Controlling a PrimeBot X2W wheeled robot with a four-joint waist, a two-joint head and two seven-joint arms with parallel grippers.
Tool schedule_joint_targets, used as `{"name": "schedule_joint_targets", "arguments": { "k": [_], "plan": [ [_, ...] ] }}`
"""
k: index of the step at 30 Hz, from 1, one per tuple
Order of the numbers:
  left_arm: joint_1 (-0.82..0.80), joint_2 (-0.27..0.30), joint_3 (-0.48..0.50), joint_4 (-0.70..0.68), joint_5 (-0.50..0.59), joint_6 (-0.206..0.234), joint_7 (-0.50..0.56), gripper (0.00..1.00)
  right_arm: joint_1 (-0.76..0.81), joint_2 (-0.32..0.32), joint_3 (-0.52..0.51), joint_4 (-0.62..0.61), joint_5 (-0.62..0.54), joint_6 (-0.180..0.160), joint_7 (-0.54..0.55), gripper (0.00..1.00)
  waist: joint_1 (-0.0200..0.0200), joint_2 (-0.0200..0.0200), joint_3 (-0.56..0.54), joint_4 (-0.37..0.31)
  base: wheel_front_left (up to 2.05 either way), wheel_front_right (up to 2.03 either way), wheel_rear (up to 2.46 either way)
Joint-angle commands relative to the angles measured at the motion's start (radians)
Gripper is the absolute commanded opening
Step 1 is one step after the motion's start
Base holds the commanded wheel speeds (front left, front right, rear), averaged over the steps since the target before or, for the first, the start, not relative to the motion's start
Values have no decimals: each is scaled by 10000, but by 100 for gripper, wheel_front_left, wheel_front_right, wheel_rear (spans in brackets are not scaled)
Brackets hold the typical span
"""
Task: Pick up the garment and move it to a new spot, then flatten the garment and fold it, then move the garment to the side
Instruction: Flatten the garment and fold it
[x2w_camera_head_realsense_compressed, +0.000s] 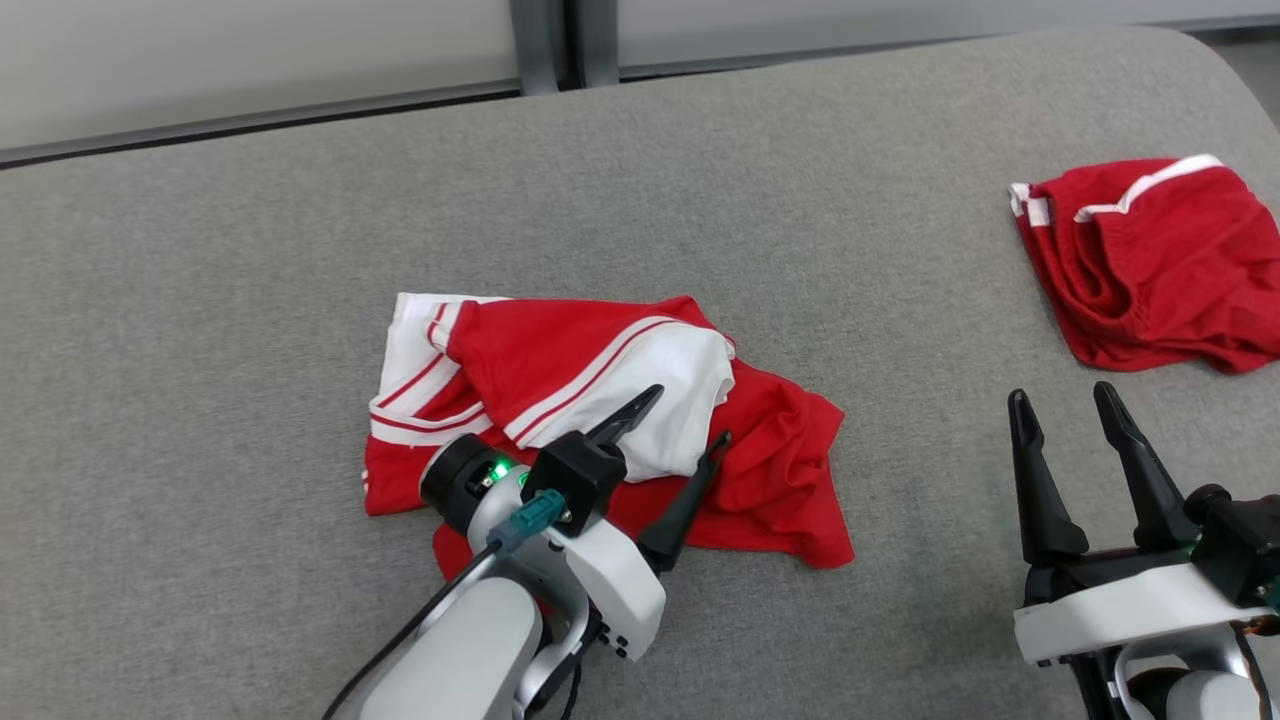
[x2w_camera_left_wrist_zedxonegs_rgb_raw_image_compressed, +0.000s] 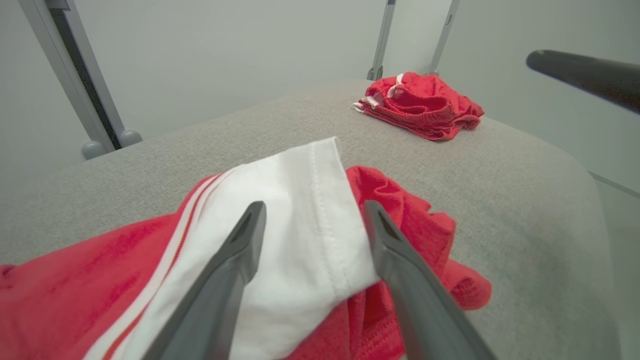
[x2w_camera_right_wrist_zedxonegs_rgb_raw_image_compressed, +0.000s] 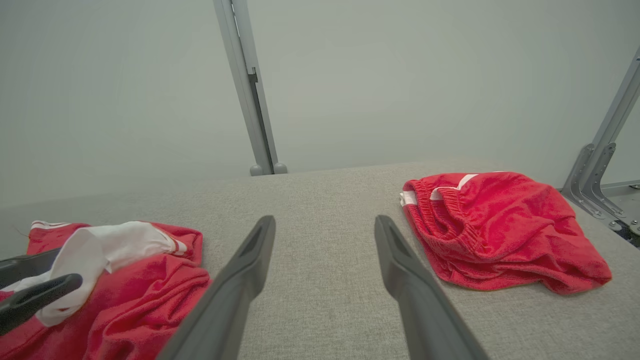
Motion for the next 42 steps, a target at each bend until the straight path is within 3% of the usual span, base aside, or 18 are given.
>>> {"name": "schedule_joint_targets", "arguments": {
  "k": [1,2,3,4,12,23,26,27,28,29,35,42],
  "plan": [
    [-229,57,33,191,15,36,21,100,-136,14,-56,32,36,0,-101,100,0,0,206,-198,0,0,0],
    [-338,49,37,374,48,88,42,77,-149,31,-72,70,37,0,-142,100,0,0,246,-215,0,0,0],
    [-435,44,73,524,50,142,20,4,-168,49,-79,105,45,0,-175,100,0,0,276,-220,0,0,0],
    [-533,38,150,589,32,215,-102,0,-170,55,-93,143,49,0,-213,100,0,0,293,-213,0,0,0],
    [-488,476,973,-266,-193,795,-926,0,-308,115,-262,238,49,0,-306,100,0,0,360,336,0,0,0],
    [1312,2158,2989,-2066,-806,2230,-755,0,-531,135,-410,301,92,0,-148,100,0,0,507,1063,0,0,0],
    [1784,2267,3199,-1962,-1155,2254,-635,0,-580,139,-407,318,130,0,-171,100,0,0,588,1135,0,0,0],
    [1900,2214,3242,-1901,-1305,2189,-628,25,-607,140,-400,328,136,0,-182,100,0,0,612,1153,0,0,0],
    [1944,2176,3246,-1825,-1379,2138,-678,78,-640,141,-397,326,132,0,-190,100,0,0,645,1177,0,0,0],
    [1982,2136,3238,-1757,-1485,2076,-750,100,-674,142,-381,325,122,0,-201,100,0,0,665,1191,0,0,0],
    [2182,1651,3543,-1593,-2010,1846,-1385,100,-739,68,-305,182,37,0,-226,100,0,0,593,1219,0,0,0],
    [2433,1404,4127,-2331,-1752,1941,-1677,100,-502,-59,-378,-23,-80,-2,-81,100,0,0,103,1304,0,0,0]
  ]
}}
